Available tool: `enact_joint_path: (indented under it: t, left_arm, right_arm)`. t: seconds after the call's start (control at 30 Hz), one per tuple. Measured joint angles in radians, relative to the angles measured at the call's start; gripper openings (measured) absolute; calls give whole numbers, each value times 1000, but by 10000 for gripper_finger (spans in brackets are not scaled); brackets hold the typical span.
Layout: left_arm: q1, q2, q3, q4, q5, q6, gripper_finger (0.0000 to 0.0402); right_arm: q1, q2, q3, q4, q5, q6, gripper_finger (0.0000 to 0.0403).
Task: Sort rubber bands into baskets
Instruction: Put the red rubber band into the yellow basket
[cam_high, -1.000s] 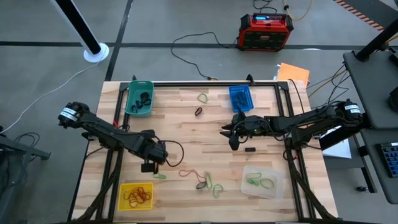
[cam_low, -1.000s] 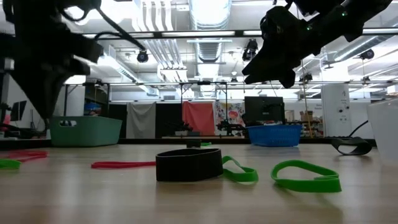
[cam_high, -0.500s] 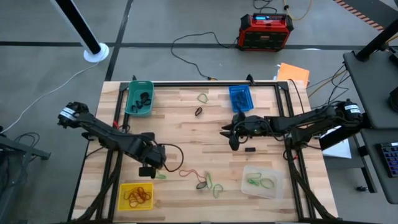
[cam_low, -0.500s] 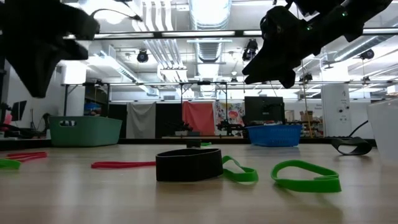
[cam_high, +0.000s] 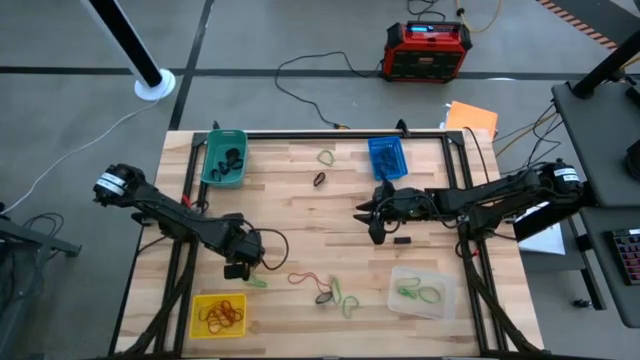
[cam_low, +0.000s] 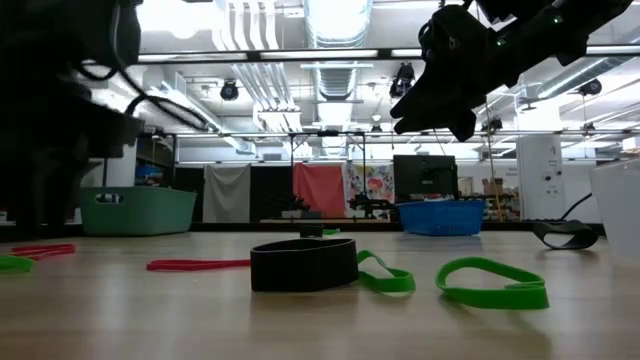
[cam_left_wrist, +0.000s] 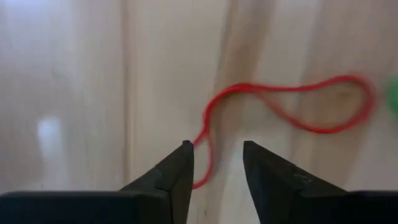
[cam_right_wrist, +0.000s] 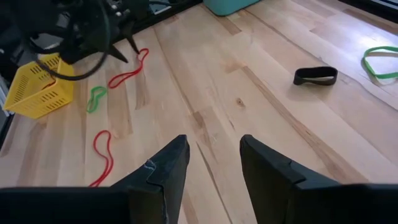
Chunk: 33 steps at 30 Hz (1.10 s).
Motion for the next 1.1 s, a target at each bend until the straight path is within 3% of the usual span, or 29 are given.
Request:
enact_joint_path:
  t: [0.3, 0.6, 0.83, 1.1]
  left_arm:
    - [2, -5, -104, 124, -8, -34, 109]
    - [3, -9, -135, 156, -12, -42, 8]
    - [7, -24, -65, 92, -63, -8, 0]
    - [-19, -78, 134, -105, -50, 23, 0]
  right_arm:
    - [0, 0, 0, 1, 21, -18, 146]
    - [0, 0, 0, 2, 25, -19, 144]
    - [0, 0, 0, 2, 25, -19, 148]
    - [2, 0, 0, 1, 25, -19, 147]
